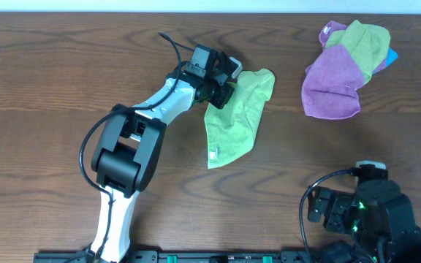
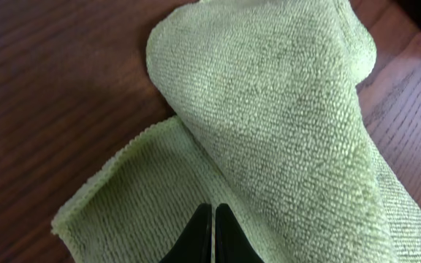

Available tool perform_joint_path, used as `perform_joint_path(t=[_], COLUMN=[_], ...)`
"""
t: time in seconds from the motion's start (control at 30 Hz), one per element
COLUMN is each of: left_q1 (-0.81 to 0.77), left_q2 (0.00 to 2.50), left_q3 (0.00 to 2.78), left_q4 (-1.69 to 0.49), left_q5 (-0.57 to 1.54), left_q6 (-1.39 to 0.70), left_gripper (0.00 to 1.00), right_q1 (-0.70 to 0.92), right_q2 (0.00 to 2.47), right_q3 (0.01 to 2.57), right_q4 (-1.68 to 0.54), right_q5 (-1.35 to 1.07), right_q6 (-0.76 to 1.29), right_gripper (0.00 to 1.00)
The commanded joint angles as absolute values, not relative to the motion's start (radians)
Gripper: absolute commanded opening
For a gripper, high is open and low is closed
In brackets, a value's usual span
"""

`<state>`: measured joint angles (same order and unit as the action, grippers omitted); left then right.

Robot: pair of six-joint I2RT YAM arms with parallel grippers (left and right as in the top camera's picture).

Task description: Fold the cloth

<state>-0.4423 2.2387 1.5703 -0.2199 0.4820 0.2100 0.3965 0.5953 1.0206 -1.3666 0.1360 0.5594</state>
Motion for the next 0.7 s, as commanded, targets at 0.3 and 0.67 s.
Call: perform_joint_path(t=[0.3,0.67], left_q1=[-0.439,-0.439], left_q2=[2.290,2.332], left_q3=[1.589,1.589], left_q4=[-0.137,-0.115], left_q5=[0.303,0.202], left_q6=[0.210,0.209], left_gripper=[0.06,0.05], right_q1=[0.393,0.393], right_q2=[0.594,0.595], right_q3=[1.018,1.018], right_q4=[-1.361,-1.362], right_q5=[0.130,0.107], right_q6=[0.568,0.568], right_gripper=[0.97,0.95])
